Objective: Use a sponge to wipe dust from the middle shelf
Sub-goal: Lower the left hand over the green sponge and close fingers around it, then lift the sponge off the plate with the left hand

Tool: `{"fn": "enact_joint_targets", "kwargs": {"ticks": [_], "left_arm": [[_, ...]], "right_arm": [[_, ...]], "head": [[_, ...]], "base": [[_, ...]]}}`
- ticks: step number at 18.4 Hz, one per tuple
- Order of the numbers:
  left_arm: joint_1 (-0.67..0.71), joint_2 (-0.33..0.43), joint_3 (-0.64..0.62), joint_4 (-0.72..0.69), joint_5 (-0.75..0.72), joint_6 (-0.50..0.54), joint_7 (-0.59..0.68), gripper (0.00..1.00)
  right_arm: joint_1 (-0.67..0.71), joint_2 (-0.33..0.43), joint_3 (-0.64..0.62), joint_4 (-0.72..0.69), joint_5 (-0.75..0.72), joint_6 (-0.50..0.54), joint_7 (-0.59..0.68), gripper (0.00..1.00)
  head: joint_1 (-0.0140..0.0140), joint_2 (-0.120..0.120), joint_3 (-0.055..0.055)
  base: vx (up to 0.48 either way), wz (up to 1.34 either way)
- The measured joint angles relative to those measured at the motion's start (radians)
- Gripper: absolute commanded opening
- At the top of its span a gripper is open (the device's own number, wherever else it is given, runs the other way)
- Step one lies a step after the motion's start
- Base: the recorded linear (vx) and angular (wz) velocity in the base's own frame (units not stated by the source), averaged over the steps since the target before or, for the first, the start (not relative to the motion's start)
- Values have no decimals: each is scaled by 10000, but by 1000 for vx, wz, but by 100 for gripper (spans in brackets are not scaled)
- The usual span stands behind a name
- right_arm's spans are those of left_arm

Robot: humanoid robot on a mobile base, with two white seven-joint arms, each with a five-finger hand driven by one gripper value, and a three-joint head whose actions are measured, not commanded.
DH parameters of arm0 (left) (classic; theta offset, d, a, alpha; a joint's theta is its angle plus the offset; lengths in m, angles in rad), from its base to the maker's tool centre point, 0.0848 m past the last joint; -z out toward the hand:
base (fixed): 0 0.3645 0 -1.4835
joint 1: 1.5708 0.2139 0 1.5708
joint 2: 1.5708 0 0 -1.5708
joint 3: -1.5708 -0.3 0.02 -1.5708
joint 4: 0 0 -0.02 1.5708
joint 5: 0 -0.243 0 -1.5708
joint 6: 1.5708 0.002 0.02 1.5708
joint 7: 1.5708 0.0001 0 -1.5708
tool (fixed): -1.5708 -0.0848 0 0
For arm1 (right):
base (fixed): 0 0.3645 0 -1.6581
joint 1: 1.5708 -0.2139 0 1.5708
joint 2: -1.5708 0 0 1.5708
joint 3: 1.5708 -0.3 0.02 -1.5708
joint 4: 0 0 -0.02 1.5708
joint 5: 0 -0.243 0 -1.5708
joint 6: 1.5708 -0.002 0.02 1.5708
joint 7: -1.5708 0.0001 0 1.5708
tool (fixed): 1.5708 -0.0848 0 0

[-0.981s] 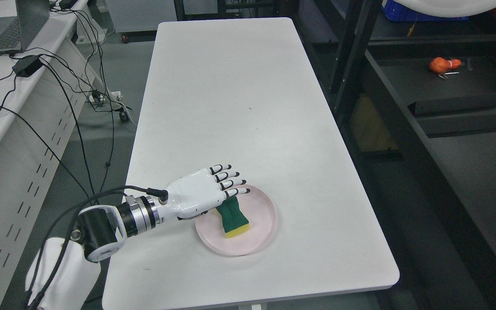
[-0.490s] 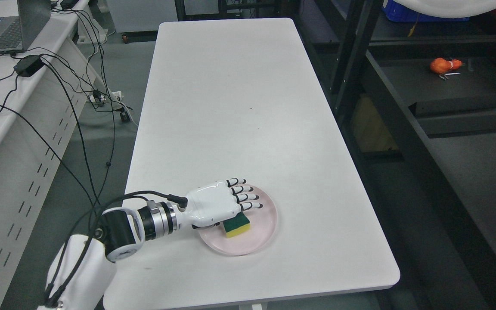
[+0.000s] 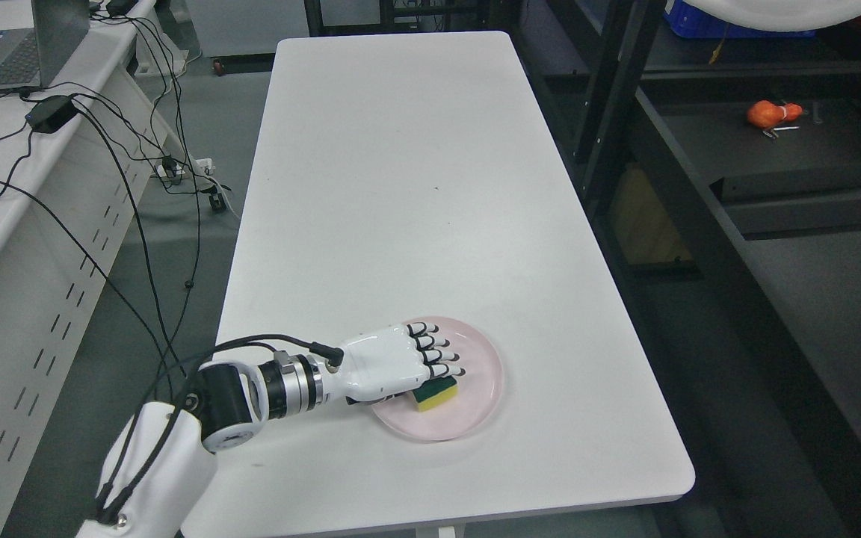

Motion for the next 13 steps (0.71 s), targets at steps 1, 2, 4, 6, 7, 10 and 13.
{"fn": "enact_joint_targets", "kwargs": {"ticks": [1,2,4,6,7,10,13], "left_arm": [[-18,-3,-28,25,85,0,-18,43],[-32,-4,-47,44,202,0,-51,38],[-52,-4,-80,77,516,0,-201,27],[-74,4,-102,108,935,0,-502,18],[-81,13,-110,122,1152,0,-680,14],[-91,49,-116,164,1844,0,-1131,0],[-168,79,-2,180,2587,0,-1235,0]], "right_arm": [[0,0,0,0,0,0,0,100],[1,0,0,0,0,0,0,100],[1,0,0,0,0,0,0,100],[1,0,0,0,0,0,8,100],[1,0,0,0,0,0,20,100],[1,0,0,0,0,0,42,100],[0,0,0,0,0,0,43,100]], "head": [[0,0,0],[0,0,0],[0,0,0],[0,0,0],[0,0,0],[0,0,0],[0,0,0]], "base": [[0,0],[0,0],[0,0],[-10,3],[0,0],[-4,1],[-11,1]]}}
